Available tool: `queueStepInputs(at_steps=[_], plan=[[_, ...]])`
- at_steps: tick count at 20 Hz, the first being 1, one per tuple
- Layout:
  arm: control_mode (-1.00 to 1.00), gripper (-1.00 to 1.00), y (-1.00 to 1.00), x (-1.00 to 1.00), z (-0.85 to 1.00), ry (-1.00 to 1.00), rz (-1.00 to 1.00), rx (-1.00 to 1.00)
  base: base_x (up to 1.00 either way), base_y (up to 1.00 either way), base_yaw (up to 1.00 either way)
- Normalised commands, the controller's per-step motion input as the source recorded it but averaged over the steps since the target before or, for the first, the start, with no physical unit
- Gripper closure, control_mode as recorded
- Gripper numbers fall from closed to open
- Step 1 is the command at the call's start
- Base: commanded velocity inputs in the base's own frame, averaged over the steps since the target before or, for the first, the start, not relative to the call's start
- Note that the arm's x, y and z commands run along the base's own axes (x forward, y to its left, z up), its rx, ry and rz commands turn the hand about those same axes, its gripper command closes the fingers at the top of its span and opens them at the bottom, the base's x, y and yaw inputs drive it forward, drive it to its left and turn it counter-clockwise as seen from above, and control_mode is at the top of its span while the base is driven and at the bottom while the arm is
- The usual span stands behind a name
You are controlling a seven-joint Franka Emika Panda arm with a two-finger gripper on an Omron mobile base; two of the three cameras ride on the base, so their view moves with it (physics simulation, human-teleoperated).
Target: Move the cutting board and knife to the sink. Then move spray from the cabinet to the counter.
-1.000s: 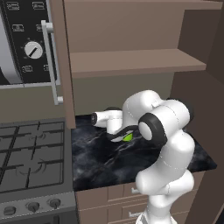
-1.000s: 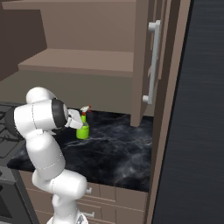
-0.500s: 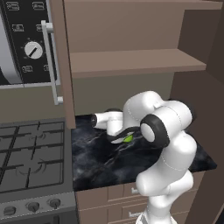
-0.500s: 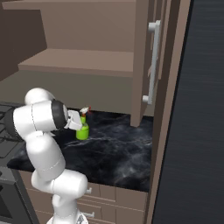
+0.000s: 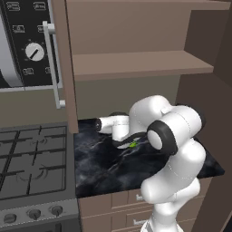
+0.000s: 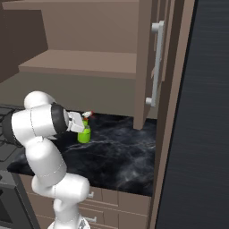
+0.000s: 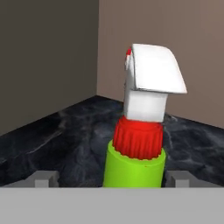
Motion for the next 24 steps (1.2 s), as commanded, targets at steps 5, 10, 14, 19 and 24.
queueStepInputs(at_steps=[5,10,14,19,24], plan=[[-1.0,-1.0,0.07,-0.06,0.0,-0.07,0.0,0.0,0.0,0.0,0.0],[-1.0,-1.0,0.21,-0.14,0.0,-0.02,0.0,0.0,0.0,0.0,0.0],[-1.0,-1.0,0.31,-0.37,0.01,0.0,0.0,0.0,0.0,0.0,0.0],[-1.0,-1.0,0.27,-0.46,0.23,0.0,0.0,0.0,0.0,0.0,0.0],[-1.0,-1.0,0.19,-0.47,0.39,0.0,0.0,0.0,0.0,0.0,0.0]])
